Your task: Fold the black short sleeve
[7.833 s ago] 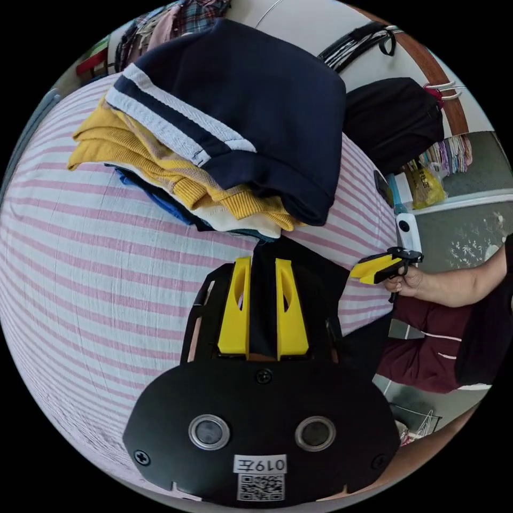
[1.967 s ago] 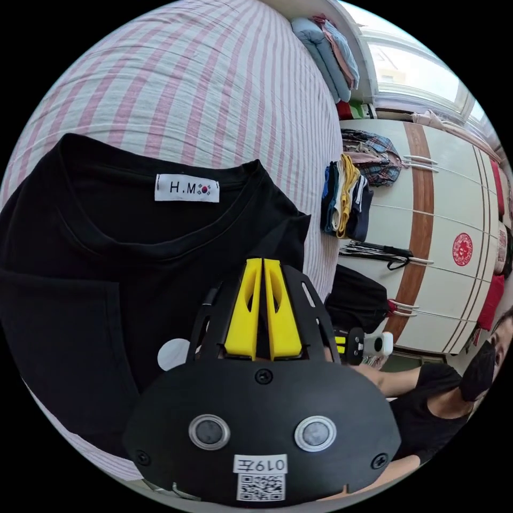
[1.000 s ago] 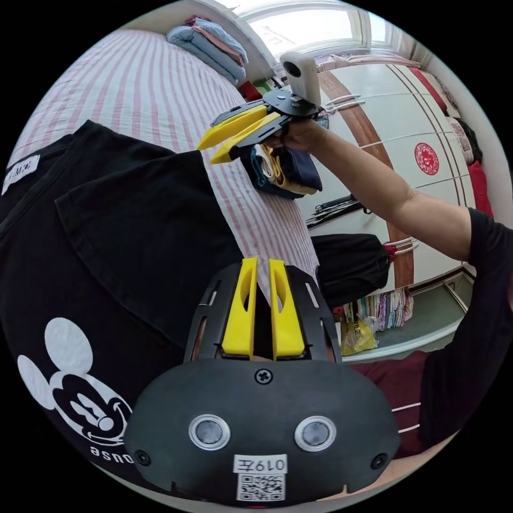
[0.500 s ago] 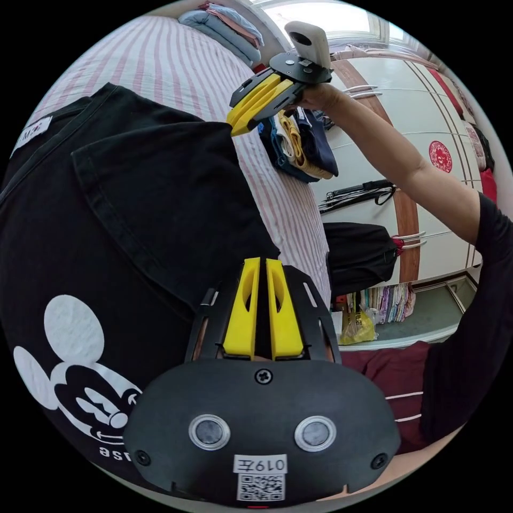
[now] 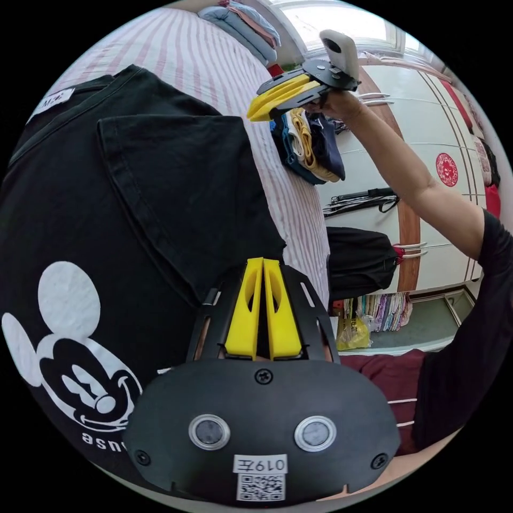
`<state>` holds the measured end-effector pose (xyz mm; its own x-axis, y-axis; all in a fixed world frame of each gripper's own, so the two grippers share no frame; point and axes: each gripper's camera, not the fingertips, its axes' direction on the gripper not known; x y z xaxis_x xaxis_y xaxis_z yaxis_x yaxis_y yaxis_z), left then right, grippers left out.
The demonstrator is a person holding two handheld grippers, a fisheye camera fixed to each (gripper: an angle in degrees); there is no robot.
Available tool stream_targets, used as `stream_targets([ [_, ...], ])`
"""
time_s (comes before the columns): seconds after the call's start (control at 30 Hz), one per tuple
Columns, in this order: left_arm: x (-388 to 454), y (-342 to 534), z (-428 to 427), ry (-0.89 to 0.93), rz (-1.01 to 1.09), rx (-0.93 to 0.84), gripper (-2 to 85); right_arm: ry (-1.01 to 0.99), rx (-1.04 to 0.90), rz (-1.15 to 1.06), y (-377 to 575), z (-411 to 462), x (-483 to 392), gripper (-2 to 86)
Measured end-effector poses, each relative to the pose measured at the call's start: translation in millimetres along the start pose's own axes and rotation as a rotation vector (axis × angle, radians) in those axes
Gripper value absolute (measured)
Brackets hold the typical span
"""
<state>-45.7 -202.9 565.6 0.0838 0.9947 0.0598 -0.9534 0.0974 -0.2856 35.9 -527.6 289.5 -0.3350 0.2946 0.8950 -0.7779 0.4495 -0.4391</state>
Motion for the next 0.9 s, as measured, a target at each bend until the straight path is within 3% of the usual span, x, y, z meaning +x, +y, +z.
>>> stream_targets([
  [0.23, 6.5, 0.6, -22.9, -0.038, -0.048, 0.167, 0.8, 0.375, 0.379, 0.277, 23.3, 28.5, -163.6, 0.3],
  [0.33, 1.2, -9.7, -31.1, -0.099, -0.082, 0.233, 0.8, 0.543, 0.336, 0.396, 17.3, 81.7, -236.3, 3.2],
  [0.53, -1.2, -41.5, -26.0, -0.186, -0.044, 0.238, 0.7, 0.652, 0.269, 0.627, -7.3, 159.8, -312.0, 4.9],
  [0.9, -3.4, -30.5, -13.5, -0.214, -0.051, 0.210, 0.7, 0.612, 0.247, 0.772, -45.2, 208.1, -317.6, 7.1],
])
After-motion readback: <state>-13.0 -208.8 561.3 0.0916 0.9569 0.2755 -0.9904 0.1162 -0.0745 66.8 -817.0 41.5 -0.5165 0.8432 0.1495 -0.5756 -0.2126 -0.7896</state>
